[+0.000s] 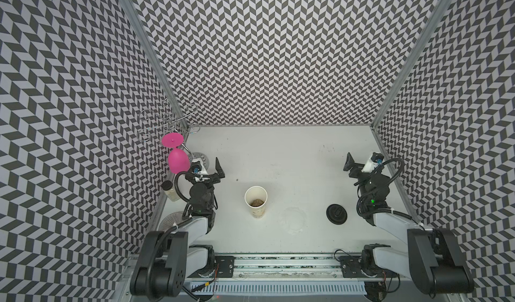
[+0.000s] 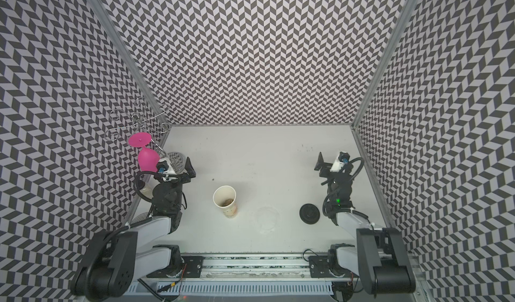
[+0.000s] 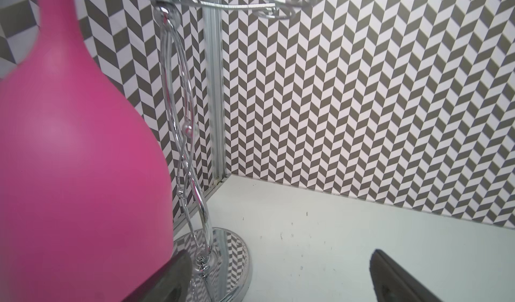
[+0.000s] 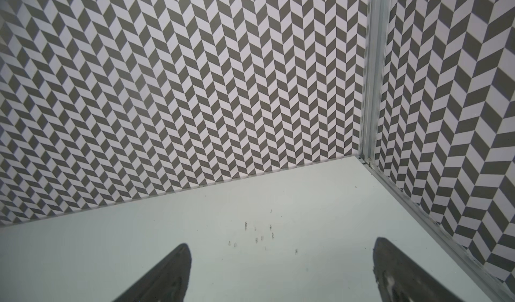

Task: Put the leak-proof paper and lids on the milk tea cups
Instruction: Pick up the cup at the center of the board.

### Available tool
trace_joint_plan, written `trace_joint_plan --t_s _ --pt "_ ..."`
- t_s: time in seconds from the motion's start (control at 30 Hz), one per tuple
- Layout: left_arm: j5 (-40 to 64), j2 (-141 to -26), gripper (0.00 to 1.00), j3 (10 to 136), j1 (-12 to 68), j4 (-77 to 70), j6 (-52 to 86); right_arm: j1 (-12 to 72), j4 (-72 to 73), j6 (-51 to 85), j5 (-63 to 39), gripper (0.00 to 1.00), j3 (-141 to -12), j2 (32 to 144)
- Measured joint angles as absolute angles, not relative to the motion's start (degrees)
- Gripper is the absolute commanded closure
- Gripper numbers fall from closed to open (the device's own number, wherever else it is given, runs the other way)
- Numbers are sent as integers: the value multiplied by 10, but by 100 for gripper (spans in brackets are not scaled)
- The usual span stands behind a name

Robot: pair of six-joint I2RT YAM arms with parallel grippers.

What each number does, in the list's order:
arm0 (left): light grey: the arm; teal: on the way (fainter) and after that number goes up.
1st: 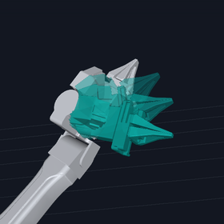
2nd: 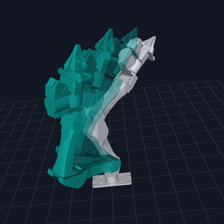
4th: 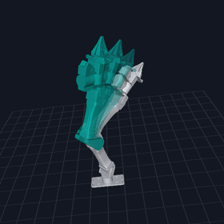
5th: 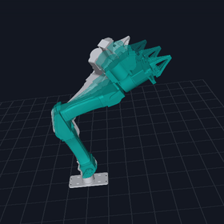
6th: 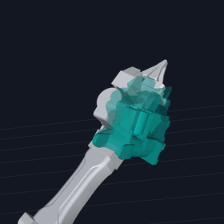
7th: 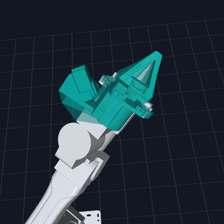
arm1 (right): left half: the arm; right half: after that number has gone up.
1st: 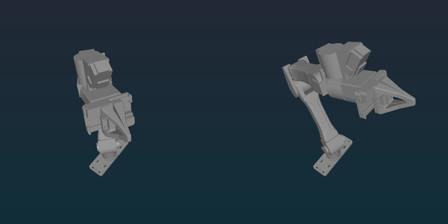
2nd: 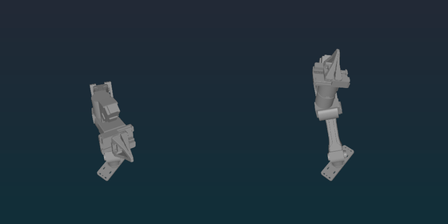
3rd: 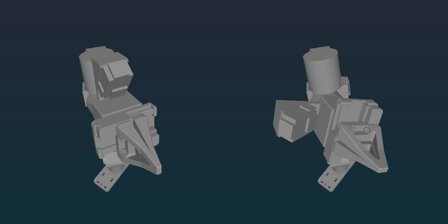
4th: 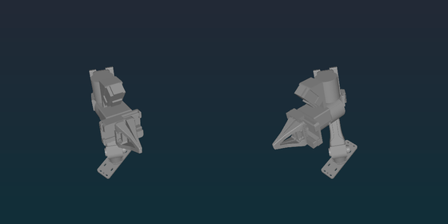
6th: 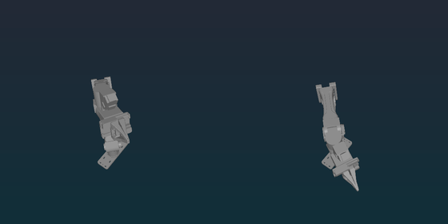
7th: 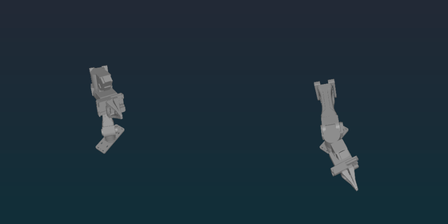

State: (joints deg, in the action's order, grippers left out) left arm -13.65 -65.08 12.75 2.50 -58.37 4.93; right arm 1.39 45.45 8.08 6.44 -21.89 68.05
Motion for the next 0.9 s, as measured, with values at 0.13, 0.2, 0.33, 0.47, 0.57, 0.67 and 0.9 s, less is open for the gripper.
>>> trace_joint_plan --t_s 0.13,0.2,0.33,0.47,0.57,0.67,0.9 --pt "-117 -572 0 163 25 -456 80 17 291 152 30 9 -296 664" --pt "-97 -535 0 193 25 -374 102 21 195 185 8 16 -326 664" --pt "-37 -471 1 247 31 -230 153 47 30 225 -34 21 -370 664" --pt "11 -395 3 263 56 -107 212 128 -97 246 -55 20 -401 664" --pt "37 -355 3 276 59 -9 251 198 -166 260 -78 19 -413 665" --pt "60 -335 5 314 59 110 286 246 -216 270 -107 19 -417 675" --pt "154 -294 16 350 72 336 411 273 -238 284 -182 27 -417 733"
